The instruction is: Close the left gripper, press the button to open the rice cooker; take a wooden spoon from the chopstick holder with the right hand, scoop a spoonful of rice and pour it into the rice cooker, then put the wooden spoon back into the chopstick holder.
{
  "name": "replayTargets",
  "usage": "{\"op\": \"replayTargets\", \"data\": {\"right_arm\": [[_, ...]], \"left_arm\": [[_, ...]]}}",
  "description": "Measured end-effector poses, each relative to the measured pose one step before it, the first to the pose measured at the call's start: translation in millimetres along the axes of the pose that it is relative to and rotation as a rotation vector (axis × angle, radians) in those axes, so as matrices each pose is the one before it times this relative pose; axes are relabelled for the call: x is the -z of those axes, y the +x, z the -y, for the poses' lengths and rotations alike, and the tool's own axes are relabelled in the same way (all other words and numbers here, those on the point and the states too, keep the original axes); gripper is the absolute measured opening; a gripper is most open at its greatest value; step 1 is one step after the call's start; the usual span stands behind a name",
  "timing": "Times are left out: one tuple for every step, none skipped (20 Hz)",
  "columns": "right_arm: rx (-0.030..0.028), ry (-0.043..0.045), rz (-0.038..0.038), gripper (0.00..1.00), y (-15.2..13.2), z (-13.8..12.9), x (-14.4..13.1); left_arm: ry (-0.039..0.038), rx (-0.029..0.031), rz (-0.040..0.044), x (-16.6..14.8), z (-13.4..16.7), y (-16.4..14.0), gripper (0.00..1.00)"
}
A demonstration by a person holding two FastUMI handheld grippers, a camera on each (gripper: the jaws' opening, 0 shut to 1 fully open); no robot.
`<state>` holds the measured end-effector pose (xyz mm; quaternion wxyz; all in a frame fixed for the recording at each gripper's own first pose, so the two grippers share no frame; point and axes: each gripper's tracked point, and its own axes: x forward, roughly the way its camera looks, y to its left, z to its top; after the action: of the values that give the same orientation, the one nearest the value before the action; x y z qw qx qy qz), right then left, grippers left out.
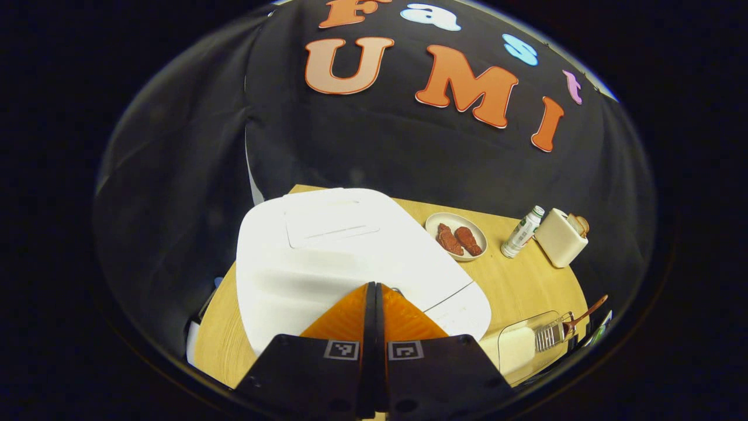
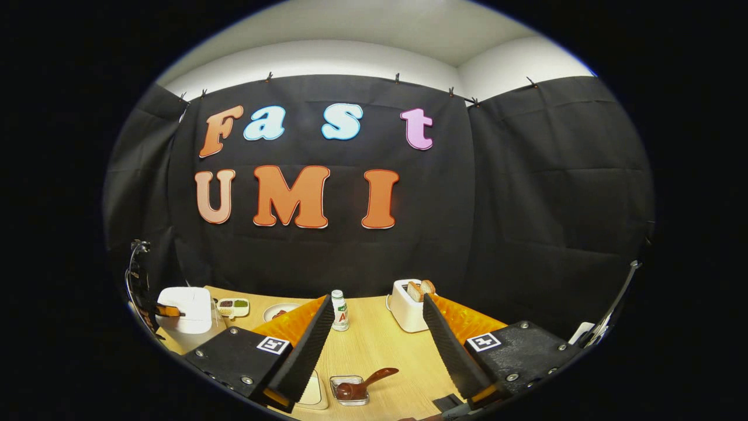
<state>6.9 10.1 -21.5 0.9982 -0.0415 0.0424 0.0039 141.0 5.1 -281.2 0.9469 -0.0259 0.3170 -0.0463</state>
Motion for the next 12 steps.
{"op": "replayTargets", "data": {"right_arm": [[0.00535, -0.00118, 0.00243, 0.95, -1.35, 1.96, 0.24], [0.00462, 0.00334, 0.0053, 0.95, -1.43, 3.2, -3.09], [0.00269, 0.00624, 0.00463, 0.95, -1.81, 2.56, -1.27], [0.00303, 0.0068, 0.00181, 0.95, -1.43, 1.2, -0.58], [0.00397, 0.00555, 0.00231, 0.95, -0.67, 1.81, -0.2], [0.00349, 0.00382, 0.00308, 0.95, -0.45, 2.02, -0.6], [0.00323, 0.00258, -0.00028, 0.95, -1.8, 1.4, 1.94], [0.00279, 0.00193, -0.00245, 0.95, -0.67, 1.83, 1.6], [0.00091, 0.0014, 0.00014, 0.95, -0.37, 0.03, -0.58], [-0.00035, 0.00122, 0.00245, 0.95, -1.13, -0.17, -0.66], [-0.00047, 0.00038, 0.00274, 0.95, -1.93, 1.24, 0.64], [-0.00026, -0.00126, 0.00167, 0.95, -0.55, 0.26, -0.36]], "left_arm": [[0.00124, -0.00107, -0.00026, -1.65, 0.7, -0.52, 0.05], [0.00171, 0.00005, 0.0116, -5.5, 0.96, -3.97, 0.05], [0.00254, 0.00055, 0.01165, -9.67, 1.69, -4.65, 0.05], [0.00319, 0.00088, 0.01809, -11.21, 2.15, -9.3, 0.05], [0.00004, 0.00197, 0.03112, -16.71, 0.74, -8.4, 0.05], [-0.00109, 0.00212, 0.03348, -17.01, 0.78, -10.26, 0.05], [-0.00159, 0.00156, 0.04627, -21.54, 0.99, -11.36, 0.05], [0.00316, 0.0019, 0.04849, -18.21, 1.4, -8.38, 0.05], [-0.00317, 0.00757, 0.0309, -13.63, 1.55, -14.82, 0.04], [-0.00718, 0.01075, 0.03284, -11.13, 4.91, -8.22, 0.04], [-0.00219, 0.00517, 0.03023, -13.15, 3.22, -9.64, 0.04], [0.00655, 0.00249, 0.03283, -11.83, 0.82, -8.99, 0.05]]}}
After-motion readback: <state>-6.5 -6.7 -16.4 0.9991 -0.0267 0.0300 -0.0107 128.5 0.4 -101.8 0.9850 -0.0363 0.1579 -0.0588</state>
